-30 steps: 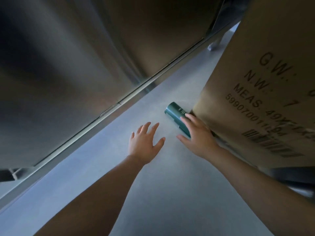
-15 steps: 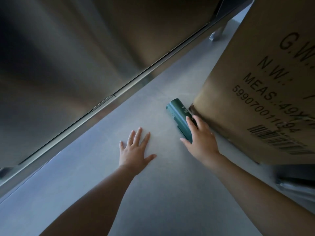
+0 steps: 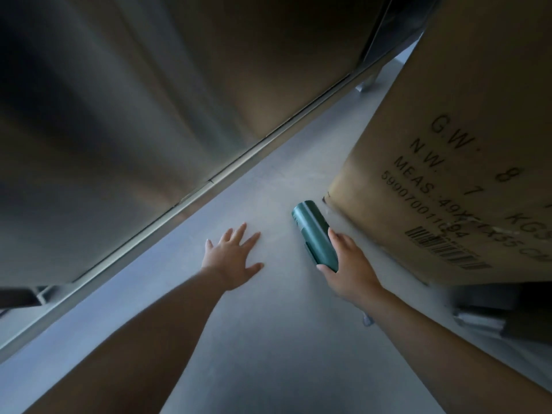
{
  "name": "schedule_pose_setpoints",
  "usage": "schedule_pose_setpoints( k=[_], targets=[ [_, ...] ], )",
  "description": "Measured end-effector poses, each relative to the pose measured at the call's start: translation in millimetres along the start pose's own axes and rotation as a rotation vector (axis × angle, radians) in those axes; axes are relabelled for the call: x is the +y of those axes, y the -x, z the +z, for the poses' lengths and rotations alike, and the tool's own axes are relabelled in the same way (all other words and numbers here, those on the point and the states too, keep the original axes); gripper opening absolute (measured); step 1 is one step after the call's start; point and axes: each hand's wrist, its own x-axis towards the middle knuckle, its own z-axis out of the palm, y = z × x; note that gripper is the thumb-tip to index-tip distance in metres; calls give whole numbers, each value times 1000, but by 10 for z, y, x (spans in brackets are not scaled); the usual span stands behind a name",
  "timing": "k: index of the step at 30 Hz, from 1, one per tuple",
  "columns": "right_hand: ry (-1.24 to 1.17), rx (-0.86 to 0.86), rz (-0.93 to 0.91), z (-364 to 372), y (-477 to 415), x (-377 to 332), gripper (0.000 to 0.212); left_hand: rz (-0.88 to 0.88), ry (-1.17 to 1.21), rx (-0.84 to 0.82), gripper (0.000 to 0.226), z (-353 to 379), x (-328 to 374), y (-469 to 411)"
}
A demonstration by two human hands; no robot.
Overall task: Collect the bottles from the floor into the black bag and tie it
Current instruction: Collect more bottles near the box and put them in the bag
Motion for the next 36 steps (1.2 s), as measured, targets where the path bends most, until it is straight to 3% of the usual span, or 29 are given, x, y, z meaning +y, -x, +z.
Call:
schedule_pose_setpoints(
  k=[9,17,25,32,36],
  targets=[
    [-105,19,-53,-1189,1092,-833,70,-12,128,48,68,-1470,263,1175],
    [-199,29,-126,-3141,2778,-1963,68,-34,269,111,64,-3325,735,3356],
    [-368,108,-280,-4884,3912,-3122,66,-132,566,297,61,-5385,1162,5016],
    [-499,179,-450,-5414,4345,-3499,67,-207,523,516,60,-5990,1315,5908],
    [-561,96,-569,-5434,4556,-3669,69,-308,518,599,58,-5935,1350,6405]
  ],
)
